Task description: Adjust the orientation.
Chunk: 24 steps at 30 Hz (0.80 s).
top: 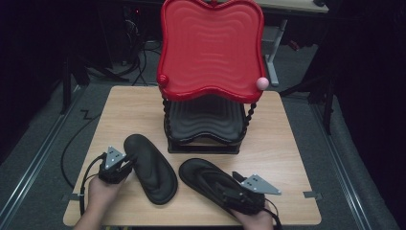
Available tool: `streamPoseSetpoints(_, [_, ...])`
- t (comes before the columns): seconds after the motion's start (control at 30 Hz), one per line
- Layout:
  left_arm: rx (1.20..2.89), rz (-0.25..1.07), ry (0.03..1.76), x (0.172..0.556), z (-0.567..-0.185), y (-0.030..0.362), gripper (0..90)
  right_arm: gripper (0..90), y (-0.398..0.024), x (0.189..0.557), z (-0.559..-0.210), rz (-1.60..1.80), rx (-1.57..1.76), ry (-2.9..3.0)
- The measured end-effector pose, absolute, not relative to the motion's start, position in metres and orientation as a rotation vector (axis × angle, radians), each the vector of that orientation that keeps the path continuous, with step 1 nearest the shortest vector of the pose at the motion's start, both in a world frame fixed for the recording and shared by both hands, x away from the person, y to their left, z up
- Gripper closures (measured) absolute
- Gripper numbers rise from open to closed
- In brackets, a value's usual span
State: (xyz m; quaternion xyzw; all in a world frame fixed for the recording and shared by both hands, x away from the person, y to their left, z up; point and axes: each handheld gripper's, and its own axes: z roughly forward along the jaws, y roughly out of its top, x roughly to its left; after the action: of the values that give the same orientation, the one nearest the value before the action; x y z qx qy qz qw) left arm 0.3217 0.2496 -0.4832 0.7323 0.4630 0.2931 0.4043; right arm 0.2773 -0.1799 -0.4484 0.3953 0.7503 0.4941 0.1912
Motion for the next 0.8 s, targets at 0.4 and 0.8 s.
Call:
streamPoseSetpoints(0.4, [1.92, 0.806, 1.241, 0.356, -0.487, 0.26, 66.9, 29.0, -0.231, 0.284, -0.461, 1.395, 1.228, 2.022])
streamPoseSetpoints(0.8, [1.907, 0.758, 1.223, 0.314, -0.498, 0.277, 83.5, 29.8, -0.225, 0.282, -0.462, 1.396, 1.214, 2.04])
